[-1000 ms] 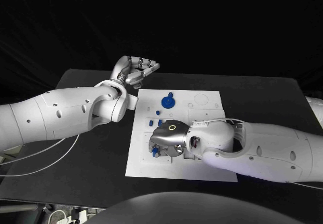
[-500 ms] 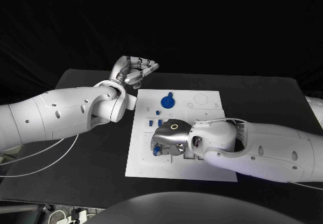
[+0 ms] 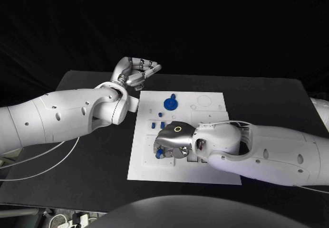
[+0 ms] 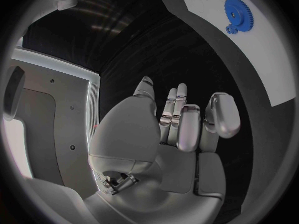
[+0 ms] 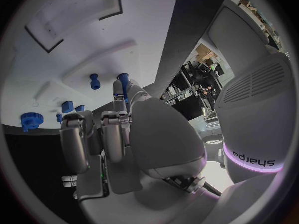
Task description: Assemble the parts on the task board
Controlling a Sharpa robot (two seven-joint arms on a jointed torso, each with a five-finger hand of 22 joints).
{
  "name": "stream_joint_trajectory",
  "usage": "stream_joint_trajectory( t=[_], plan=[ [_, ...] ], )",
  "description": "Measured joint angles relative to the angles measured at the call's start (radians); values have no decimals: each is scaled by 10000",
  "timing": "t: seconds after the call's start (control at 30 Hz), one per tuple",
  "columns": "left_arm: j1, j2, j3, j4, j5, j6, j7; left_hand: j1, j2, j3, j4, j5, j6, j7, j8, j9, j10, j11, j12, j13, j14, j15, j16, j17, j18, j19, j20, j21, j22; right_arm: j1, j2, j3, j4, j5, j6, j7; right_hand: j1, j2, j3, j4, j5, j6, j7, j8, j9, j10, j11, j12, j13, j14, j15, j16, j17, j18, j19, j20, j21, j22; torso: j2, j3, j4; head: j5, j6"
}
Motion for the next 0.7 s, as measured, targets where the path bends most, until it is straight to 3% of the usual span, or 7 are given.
stream_joint_trajectory(
  t=[0.2, 0.27, 0.37, 0.47, 0.57, 0.7],
  plan=[
    [0, 6, 0, -4, 0, 1, -1, 0, 0, 0, 0, 0, 0, 0, 0, 1, 0, 0, 0, 0, 0, 0, 0, 0, 0, 0, 0, 0, 0, 0, 60, -4, -14, -3, 40, -36, -20, -19, -31, 30, -1, -1, 0, -8, 0, -259, 77, -40, 3, 0, 0, 0, -1, 0, 0, 0, 0, -1, -2, 0, 1, -12, 0],
    [0, 12, 0, -9, -1, 2, -3, 0, 0, 0, 0, 0, 0, 0, 0, 1, 0, 0, 0, 0, 0, 0, 0, 0, -1, 0, 0, 0, 0, 0, 81, -4, -16, -4, 59, -56, -225, -225, -157, 124, 2, -111, -39, -153, 1, -582, 107, -41, -8, 0, 0, 0, -1, 0, 0, 0, 0, -1, -7, 0, 1, -20, 0],
    [0, 23, 0, -16, -1, 5, -3, 0, 0, 0, 0, 0, 0, 0, 0, 1, 0, 0, 0, 0, 0, 0, 0, 0, 0, 0, 0, 0, -1, 0, 102, -5, -16, -4, 93, -85, -549, -552, -405, 205, 88, -643, 86, -425, -82, -1101, 204, -42, -16, 0, 0, 0, -1, 0, 0, 0, 0, -1, -12, -2, 1, -32, 0],
    [0, 31, 0, -20, -1, 8, -3, 0, 0, 0, 0, 0, 0, 0, 0, 1, 0, 0, 0, 0, 0, 0, 0, 0, 0, 0, 0, 0, -1, 0, 104, -7, -7, -3, 108, -117, -768, -910, -625, 232, 54, -1190, 191, -481, -184, -1600, 306, -42, 1, 0, 0, 0, -1, 1, 0, 0, 0, -2, -14, -2, 1, -38, 0],
    [0, 33, 0, -27, -1, 11, -3, 0, 0, 0, 0, 0, 0, 0, 0, 1, 0, 0, 0, 0, 0, 0, 0, 0, 0, 0, 0, 0, -1, 0, 96, -8, 3, -2, 107, -152, -939, -1080, -764, 199, 54, -1528, 247, -481, -186, -1941, 358, -42, 13, -37, 38, 0, -2, 1, 0, 0, 0, -2, -13, -2, 5, -44, 0],
    [0, 34, 0, -32, -1, 14, -3, 0, 0, 0, 0, 0, 0, 0, 0, 1, 0, 0, 0, 0, 0, 0, 0, 0, 0, 0, 0, 0, -1, -1, 69, -8, 20, 8, 84, -193, -1001, -1142, -843, 176, 54, -1596, 285, -481, -186, -2021, 408, -42, 15, -2, 74, 0, -2, 0, 0, 0, 0, -3, -12, -2, 7, -46, 0]
  ],
)
